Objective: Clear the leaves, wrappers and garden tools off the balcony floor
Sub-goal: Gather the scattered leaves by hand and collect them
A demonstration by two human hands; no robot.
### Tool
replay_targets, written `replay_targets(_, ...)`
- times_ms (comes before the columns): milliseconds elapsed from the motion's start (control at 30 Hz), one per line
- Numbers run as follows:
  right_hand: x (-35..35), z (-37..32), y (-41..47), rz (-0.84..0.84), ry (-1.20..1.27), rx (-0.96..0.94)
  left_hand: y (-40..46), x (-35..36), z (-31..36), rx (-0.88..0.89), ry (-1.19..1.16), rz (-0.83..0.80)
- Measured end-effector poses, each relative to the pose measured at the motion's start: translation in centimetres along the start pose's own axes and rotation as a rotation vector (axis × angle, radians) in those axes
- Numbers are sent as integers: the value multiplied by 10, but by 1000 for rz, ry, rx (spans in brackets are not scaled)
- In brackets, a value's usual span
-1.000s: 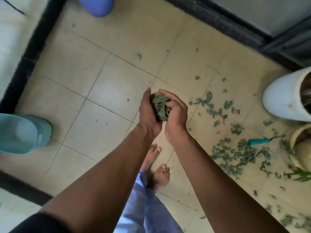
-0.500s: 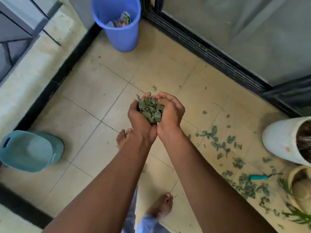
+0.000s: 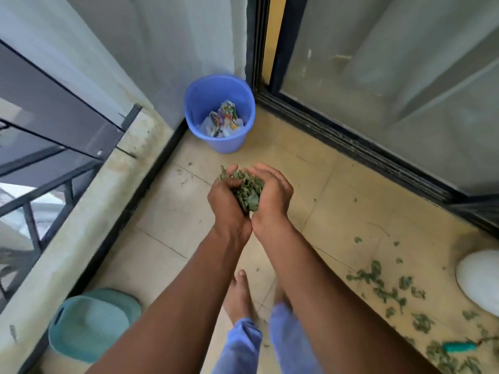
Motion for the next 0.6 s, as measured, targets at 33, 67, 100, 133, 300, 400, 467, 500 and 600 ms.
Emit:
replay_targets(33, 13, -3, 9, -3, -15, -2, 6, 7, 8, -6, -2, -8)
replay_targets(67, 27, -7, 18, -8, -30, -2, 10, 15, 14, -12, -10, -59)
replay_targets(100, 41, -9, 28, -13, -42, 3, 19, 26, 21, -17, -20, -108)
replay_targets(133, 54, -12, 36, -15, -44, 12, 30, 41, 32, -23, -27, -140)
replay_targets(300, 117, -27, 75, -32, -27, 120, 94, 49, 52, -23, 225, 6)
replay_targets(400, 147, -39, 94, -64, -60, 195, 85, -75, -36, -313, 350, 305)
replay_targets(467, 160, -46, 106, -62, -99, 238, 70, -142, -79, -369, 765, 542)
replay_targets(500, 164, -49, 113, -64, -138, 258, 70, -153, -80, -359, 905, 613)
replay_targets(600, 178, -54, 119, -156, -194, 349, 90, -134, -67, -336, 1158, 492)
Point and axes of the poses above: each hand's wrist, its own y-axis towards the middle knuckle, its own x-axis out of the palm, z = x × y, the point moved 5 cm from there along y, towards the middle knuckle, and after that the axes turned 4 degrees about y, right-handed, at the moved point
